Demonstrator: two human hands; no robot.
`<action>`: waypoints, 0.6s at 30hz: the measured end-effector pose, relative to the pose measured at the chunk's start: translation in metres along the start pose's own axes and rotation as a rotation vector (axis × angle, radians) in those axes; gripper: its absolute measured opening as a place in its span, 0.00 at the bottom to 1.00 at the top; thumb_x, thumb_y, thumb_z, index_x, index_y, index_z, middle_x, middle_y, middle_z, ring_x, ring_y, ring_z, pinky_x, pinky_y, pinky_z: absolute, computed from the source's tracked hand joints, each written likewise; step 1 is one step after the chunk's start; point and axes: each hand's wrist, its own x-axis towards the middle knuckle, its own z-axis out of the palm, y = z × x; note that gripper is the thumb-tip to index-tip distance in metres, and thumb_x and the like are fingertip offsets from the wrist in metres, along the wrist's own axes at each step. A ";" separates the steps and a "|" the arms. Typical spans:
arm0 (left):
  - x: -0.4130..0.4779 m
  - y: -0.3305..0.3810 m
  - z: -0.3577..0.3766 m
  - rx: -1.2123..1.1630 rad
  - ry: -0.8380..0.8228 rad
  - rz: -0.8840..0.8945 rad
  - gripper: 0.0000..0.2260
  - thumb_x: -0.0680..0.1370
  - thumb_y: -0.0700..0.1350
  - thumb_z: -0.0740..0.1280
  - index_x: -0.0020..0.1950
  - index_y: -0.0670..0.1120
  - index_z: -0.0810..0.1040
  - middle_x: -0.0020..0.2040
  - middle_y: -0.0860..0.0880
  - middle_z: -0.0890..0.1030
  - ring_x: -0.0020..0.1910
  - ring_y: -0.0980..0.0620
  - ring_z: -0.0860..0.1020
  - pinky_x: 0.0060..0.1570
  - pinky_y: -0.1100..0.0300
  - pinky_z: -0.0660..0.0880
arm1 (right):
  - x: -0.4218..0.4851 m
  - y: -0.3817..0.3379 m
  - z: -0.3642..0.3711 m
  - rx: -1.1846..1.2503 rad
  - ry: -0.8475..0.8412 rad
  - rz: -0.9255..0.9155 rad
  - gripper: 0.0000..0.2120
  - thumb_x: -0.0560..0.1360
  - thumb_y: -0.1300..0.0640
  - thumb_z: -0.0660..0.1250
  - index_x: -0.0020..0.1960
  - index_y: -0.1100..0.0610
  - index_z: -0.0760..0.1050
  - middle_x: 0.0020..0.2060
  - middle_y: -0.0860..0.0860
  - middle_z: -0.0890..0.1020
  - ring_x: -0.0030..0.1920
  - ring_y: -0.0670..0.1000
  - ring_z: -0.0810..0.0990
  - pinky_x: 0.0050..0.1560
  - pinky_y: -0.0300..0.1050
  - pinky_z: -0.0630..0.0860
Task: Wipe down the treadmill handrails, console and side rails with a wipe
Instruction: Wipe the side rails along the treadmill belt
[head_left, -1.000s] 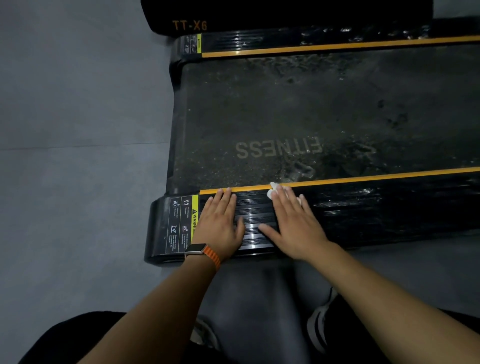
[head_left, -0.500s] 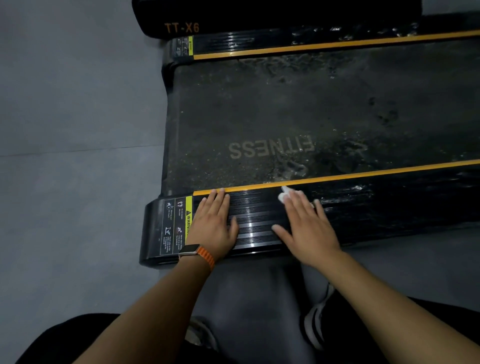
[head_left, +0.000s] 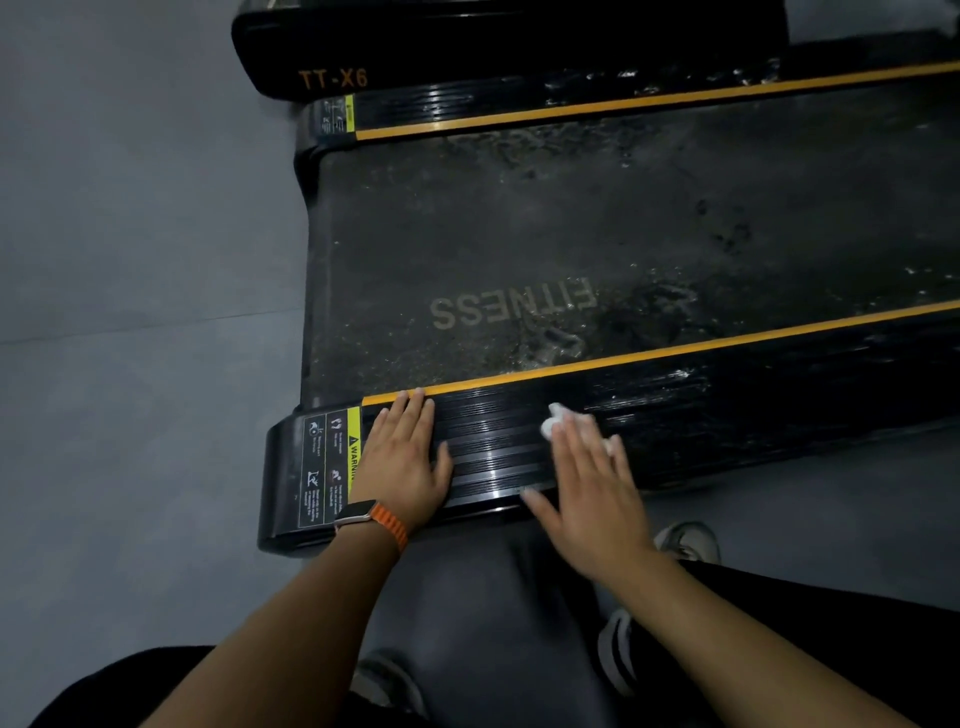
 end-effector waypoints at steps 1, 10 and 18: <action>0.000 0.001 0.000 0.001 0.001 -0.001 0.33 0.81 0.59 0.49 0.80 0.41 0.66 0.81 0.43 0.63 0.82 0.45 0.58 0.81 0.49 0.53 | -0.002 -0.008 0.005 -0.008 0.006 -0.072 0.43 0.82 0.31 0.47 0.84 0.60 0.53 0.84 0.56 0.53 0.85 0.57 0.47 0.81 0.63 0.51; 0.000 0.004 0.000 0.058 -0.018 -0.007 0.33 0.81 0.58 0.46 0.80 0.41 0.66 0.81 0.42 0.63 0.82 0.45 0.58 0.80 0.48 0.54 | -0.021 0.011 0.011 -0.078 0.089 -0.056 0.41 0.81 0.35 0.53 0.84 0.62 0.54 0.84 0.58 0.56 0.84 0.59 0.53 0.79 0.64 0.55; 0.003 0.022 0.000 0.108 -0.064 -0.087 0.35 0.81 0.59 0.43 0.82 0.41 0.59 0.83 0.43 0.57 0.83 0.45 0.53 0.81 0.50 0.50 | -0.031 0.049 0.013 -0.103 0.158 -0.192 0.36 0.82 0.39 0.57 0.83 0.58 0.61 0.83 0.53 0.61 0.84 0.54 0.55 0.79 0.61 0.56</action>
